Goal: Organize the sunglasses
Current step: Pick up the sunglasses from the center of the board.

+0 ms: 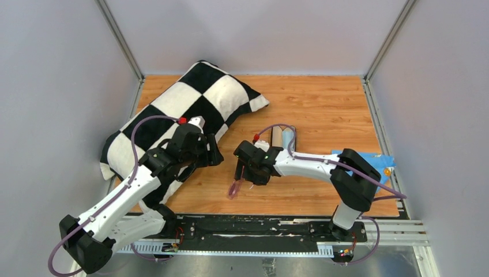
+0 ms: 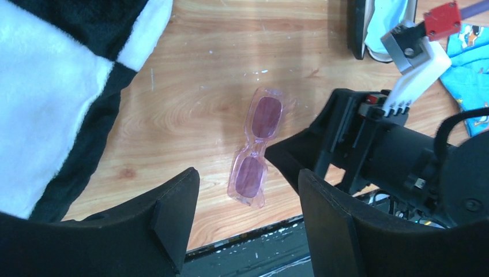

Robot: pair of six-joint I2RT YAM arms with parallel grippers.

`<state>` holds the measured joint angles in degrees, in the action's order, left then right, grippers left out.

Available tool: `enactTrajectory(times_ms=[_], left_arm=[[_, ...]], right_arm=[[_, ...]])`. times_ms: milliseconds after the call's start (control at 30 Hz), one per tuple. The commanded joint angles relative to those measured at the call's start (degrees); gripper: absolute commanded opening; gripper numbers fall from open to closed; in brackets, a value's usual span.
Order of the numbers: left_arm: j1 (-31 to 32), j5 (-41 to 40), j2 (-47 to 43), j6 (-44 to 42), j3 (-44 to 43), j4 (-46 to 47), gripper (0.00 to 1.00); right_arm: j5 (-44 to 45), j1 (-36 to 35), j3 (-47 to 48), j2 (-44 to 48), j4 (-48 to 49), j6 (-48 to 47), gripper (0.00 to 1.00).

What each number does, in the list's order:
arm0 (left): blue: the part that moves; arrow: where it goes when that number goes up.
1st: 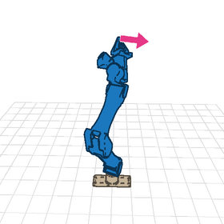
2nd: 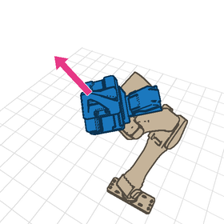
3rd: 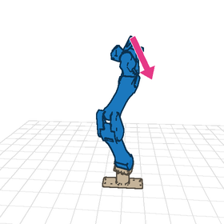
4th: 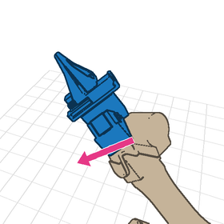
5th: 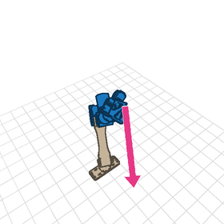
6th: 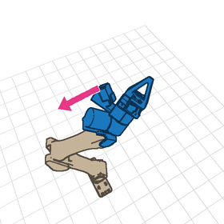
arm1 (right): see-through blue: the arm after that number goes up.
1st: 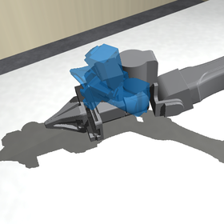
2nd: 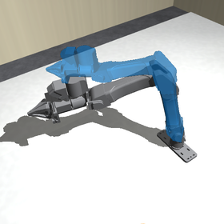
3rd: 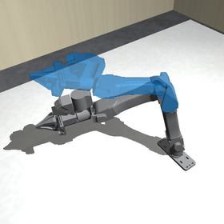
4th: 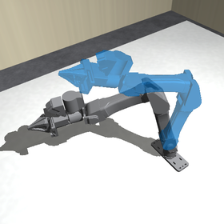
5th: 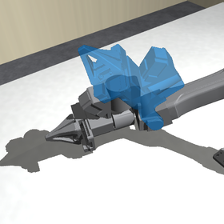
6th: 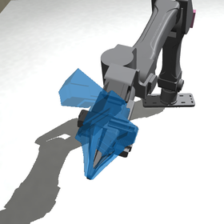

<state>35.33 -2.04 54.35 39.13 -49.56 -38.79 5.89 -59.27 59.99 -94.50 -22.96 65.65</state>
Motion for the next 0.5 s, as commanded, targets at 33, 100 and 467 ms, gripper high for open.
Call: enactTrajectory(times_ms=[33,100,467], left_arm=[[-0.33,-0.67,-2.88,-0.8,1.95,-2.95,0.7],[-0.28,-0.44,-4.14,-0.86,2.62,-2.93,0.69],[-0.3,0.33,-6.55,-1.68,5.05,-2.87,0.7]], right_arm=[[0.5,-2.94,7.02,-6.83,-5.92,5.51,0.75],[0.53,-3.51,9.33,-9.0,-7.63,6.53,0.73],[1.95,-4.22,18.25,-18.18,-16.81,10.11,0.56]])
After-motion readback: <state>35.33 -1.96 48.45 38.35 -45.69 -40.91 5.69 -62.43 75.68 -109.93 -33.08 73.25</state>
